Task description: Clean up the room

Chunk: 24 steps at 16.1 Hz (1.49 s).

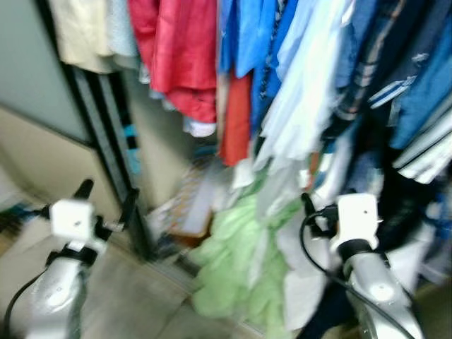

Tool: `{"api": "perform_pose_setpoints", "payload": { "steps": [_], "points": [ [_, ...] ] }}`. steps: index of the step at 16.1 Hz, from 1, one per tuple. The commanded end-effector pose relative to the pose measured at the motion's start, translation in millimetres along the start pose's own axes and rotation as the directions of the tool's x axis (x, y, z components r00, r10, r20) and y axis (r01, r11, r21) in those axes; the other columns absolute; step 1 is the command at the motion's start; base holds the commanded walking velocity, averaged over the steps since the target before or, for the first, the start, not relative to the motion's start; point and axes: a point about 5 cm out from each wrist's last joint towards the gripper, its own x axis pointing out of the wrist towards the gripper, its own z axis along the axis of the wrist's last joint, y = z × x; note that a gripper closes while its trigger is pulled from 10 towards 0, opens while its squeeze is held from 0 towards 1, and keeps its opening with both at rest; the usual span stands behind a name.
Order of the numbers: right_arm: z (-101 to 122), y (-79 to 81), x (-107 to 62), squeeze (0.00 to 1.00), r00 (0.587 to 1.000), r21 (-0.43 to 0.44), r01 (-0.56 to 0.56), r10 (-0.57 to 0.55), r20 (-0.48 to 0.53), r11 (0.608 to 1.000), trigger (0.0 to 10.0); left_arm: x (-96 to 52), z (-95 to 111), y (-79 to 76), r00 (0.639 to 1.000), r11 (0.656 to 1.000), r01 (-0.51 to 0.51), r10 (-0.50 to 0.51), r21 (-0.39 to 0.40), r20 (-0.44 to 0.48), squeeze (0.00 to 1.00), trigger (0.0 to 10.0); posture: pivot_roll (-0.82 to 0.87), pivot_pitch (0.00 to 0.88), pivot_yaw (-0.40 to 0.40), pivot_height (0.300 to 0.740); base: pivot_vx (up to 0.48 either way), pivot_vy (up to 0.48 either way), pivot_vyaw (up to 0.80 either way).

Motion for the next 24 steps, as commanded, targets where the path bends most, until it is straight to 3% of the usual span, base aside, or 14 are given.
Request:
{"api": "perform_pose_setpoints", "payload": {
  "steps": [1, 2, 3, 4, 7, 9, 14, 15, 18, 21, 24],
  "points": [
    [7, -1.3, 2.2, 0.00, 1.000, 0.000, 0.007, -0.007, 0.023, 1.000, 10.0, 3.2, -3, 3.5, 0.998, 0.997, -0.048, 0.051, 0.054, -0.045, 0.00, 10.0, -0.06, 0.015, -0.046, 0.740, 0.000, 0.000, 0.80],
    [7, -0.8, 3.2, 0.00, 1.000, 0.001, 0.005, -0.005, 0.026, 1.000, 10.0, 2.8, -7, 3.5, 0.990, 0.999, -0.046, 0.049, 0.030, -0.134, 0.00, 10.0, -0.06, 0.012, -0.043, 0.740, 0.000, 0.000, 0.80],
    [7, -0.1, 4.9, 0.00, 1.000, 0.007, 0.005, -0.005, 0.028, 1.000, 10.0, 3.6, -7, 1.2, 0.986, 0.996, 0.041, -0.028, 0.078, -0.162, 0.00, 10.0, -0.06, 0.007, -0.040, 0.740, 0.000, 0.000, 0.80],
    [8, 1.2, 7.8, 0.00, 0.999, 0.019, 0.006, -0.007, 0.032, 1.000, 10.0, 5.2, -6, -2.7, 0.988, 0.993, 0.095, -0.084, 0.075, -0.132, 0.00, 10.0, -0.05, 0.001, -0.038, 0.740, 0.000, 0.000, 0.80],
    [16, 9.3, 24.2, 0.00, 0.997, 0.047, -0.011, 0.008, 0.070, 0.999, 10.0, 19.0, -9, -16.3, 0.985, 0.990, 0.133, -0.125, 0.054, -0.119, 0.00, 10.0, -0.03, 0.000, -0.033, 0.740, 0.000, 0.000, 0.80],
    [22, 9.7, 32.9, 0.00, 0.996, 0.074, -0.003, -0.004, 0.092, 0.997, 10.0, 28.2, -4, -16.0, 0.990, 0.989, 0.097, -0.084, 0.116, -0.114, 0.00, 10.0, -0.03, 0.000, -0.023, 0.740, 0.000, 0.000, 0.80],
    [27, 15.1, 43.3, 0.00, 0.992, 0.101, 0.000, -0.013, 0.125, 0.995, 10.0, 34.6, -7, -12.4, 0.992, 0.991, -0.069, 0.081, 0.115, -0.099, 0.00, 10.0, -0.03, 0.000, -0.010, 0.740, 0.000, 0.000, 0.80],
    [25, 16.0, 45.4, 0.00, 0.992, 0.101, -0.007, -0.006, 0.126, 0.995, 10.0, 35.3, -9, -12.7, 0.993, 0.992, -0.065, 0.075, 0.105, -0.095, 0.00, 10.0, -0.03, 0.000, -0.015, 0.740, 0.000, 0.000, 0.80],
    [21, 12.9, 46.2, 0.00, 0.994, 0.120, -0.013, 0.000, 0.109, 0.993, 10.0, 27.1, -14, -11.4, 0.989, 0.993, -0.098, 0.104, 0.066, -0.108, 0.00, 10.0, -0.02, 0.000, -0.030, 0.740, 0.000, 0.000, 0.80],
    [8, 15.0, 41.8, 0.00, 0.997, 0.123, -0.023, 0.013, 0.076, 0.992, 10.0, 7.3, -26, -4.6, 0.977, 0.988, -0.141, 0.149, 0.056, -0.155, 0.00, 10.0, -0.03, 0.000, -0.027, 0.740, 0.000, 0.000, 0.80],
    [1, 12.9, 37.8, 0.00, 0.999, 0.135, -0.034, 0.028, 0.042, 0.990, 10.0, -1.6, -25, -10.6, 0.974, 0.986, -0.166, 0.169, 0.033, -0.151, 0.00, 10.0, -0.01, 0.000, -0.068, 0.740, 0.000, 0.000, 0.27]
  ]
}}
